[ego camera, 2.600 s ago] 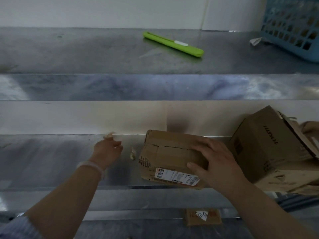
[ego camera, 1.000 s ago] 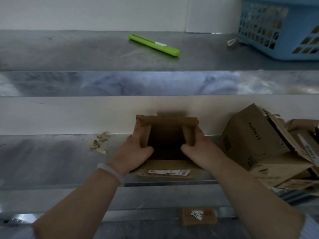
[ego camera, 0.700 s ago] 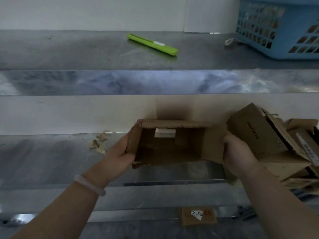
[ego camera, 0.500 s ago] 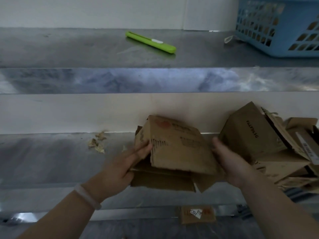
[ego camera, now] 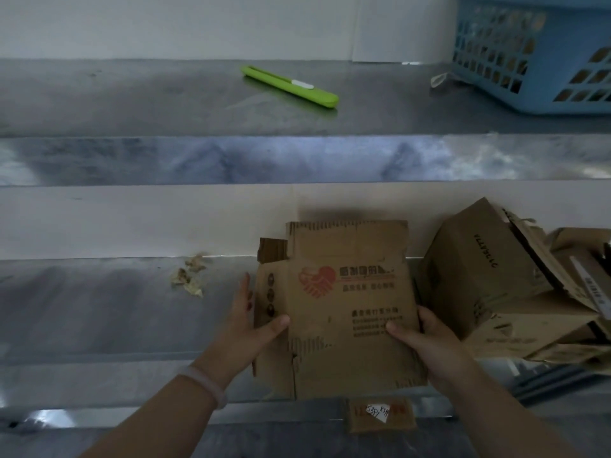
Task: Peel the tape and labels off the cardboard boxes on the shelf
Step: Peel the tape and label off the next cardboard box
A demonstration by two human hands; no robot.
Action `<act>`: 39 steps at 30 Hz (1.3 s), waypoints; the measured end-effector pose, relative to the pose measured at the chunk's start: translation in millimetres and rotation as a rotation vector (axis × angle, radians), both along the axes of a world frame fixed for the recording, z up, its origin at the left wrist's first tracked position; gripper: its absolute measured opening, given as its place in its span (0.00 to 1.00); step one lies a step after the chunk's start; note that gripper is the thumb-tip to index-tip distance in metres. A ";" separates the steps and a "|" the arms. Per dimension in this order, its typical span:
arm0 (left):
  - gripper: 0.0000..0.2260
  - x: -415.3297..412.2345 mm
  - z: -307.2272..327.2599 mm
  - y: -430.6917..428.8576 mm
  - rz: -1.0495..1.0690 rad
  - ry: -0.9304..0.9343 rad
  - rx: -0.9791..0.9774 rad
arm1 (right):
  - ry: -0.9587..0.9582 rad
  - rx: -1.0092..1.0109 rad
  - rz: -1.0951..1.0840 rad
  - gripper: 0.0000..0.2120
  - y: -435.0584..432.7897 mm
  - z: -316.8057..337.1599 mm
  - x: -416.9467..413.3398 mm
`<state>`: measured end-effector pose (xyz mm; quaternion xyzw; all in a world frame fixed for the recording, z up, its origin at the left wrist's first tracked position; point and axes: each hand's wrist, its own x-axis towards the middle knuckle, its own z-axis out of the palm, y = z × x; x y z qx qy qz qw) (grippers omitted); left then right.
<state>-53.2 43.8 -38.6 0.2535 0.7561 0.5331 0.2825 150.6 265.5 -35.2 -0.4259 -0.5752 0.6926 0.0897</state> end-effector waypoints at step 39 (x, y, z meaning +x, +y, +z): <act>0.07 -27.9 93.6 9.7 0.007 1.216 0.133 | 0.026 0.570 0.007 0.28 13.7 -5.9 12.7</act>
